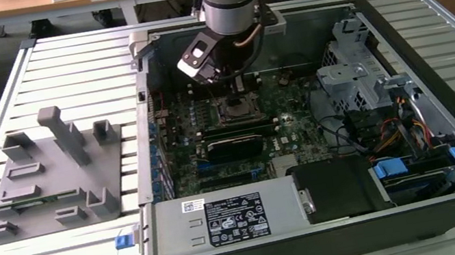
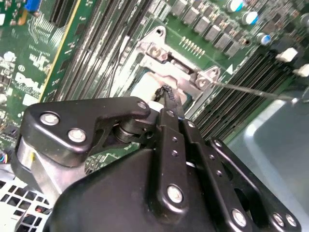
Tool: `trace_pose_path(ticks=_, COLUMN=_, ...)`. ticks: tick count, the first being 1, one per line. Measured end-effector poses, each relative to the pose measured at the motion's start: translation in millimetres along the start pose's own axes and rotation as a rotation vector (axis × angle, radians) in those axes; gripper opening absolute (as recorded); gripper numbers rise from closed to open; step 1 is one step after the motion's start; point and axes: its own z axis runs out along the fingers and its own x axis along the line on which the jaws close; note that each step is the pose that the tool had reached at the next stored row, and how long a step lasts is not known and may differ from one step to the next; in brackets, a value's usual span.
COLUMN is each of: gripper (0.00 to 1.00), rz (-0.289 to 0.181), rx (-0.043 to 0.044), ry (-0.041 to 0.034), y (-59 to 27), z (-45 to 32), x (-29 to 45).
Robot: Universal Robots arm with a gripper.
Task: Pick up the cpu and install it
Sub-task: 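Close the cpu cover, then install the first cpu locking lever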
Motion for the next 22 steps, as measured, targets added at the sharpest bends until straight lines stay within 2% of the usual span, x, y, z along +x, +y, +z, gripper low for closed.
trace_pose_path(ticks=14, gripper=0.11, rz=0.000, rx=0.0003, ry=-0.0001, y=4.3, z=0.0, x=-0.4)
trace_pose_path(ticks=19, gripper=0.11, rz=0.000, rx=0.0002, ry=-0.0003, y=4.5, z=-4.0, x=-0.5)
trace_pose_path(ticks=22, gripper=0.11, rz=0.000, rx=0.0002, ry=-0.0003, y=4.4, z=-9.5, x=-0.6)
